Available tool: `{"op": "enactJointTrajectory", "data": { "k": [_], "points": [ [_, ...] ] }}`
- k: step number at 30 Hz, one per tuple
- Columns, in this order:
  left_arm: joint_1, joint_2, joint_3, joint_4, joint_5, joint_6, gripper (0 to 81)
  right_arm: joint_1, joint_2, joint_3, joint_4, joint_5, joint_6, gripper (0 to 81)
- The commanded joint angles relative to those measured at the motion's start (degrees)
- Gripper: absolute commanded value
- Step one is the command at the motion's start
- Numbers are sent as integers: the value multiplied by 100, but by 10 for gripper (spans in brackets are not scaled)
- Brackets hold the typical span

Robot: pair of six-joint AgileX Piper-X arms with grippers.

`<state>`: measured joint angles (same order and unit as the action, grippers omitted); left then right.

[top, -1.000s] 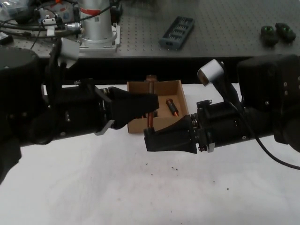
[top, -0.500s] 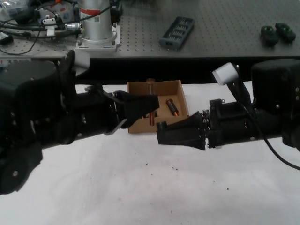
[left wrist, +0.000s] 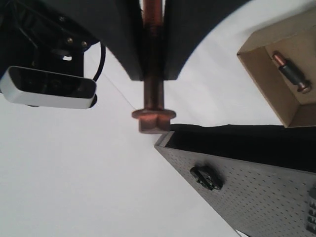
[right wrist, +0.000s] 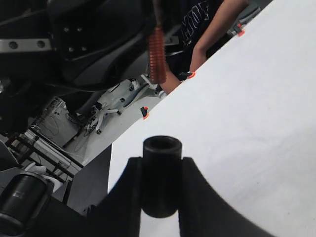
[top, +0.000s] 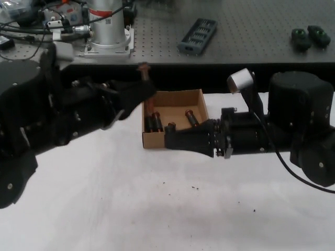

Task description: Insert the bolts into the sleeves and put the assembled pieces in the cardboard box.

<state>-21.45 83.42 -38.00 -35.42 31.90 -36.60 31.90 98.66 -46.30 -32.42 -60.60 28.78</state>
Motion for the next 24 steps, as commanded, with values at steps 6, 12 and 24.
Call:
{"op": "enactJointTrajectory", "data": {
  "k": [6, 12, 24],
  "points": [
    [1, 158, -77, -203, 385, -251, 6, -39, 137, -153, -134, -41, 172, 16],
    [1, 192, -77, -385, 539, -346, 6, -39, 137, -153, -134, -104, 206, 16],
    [1, 192, -77, -454, 996, -390, 6, -39, 137, -153, -134, -1000, 410, 16]
  ]
}}
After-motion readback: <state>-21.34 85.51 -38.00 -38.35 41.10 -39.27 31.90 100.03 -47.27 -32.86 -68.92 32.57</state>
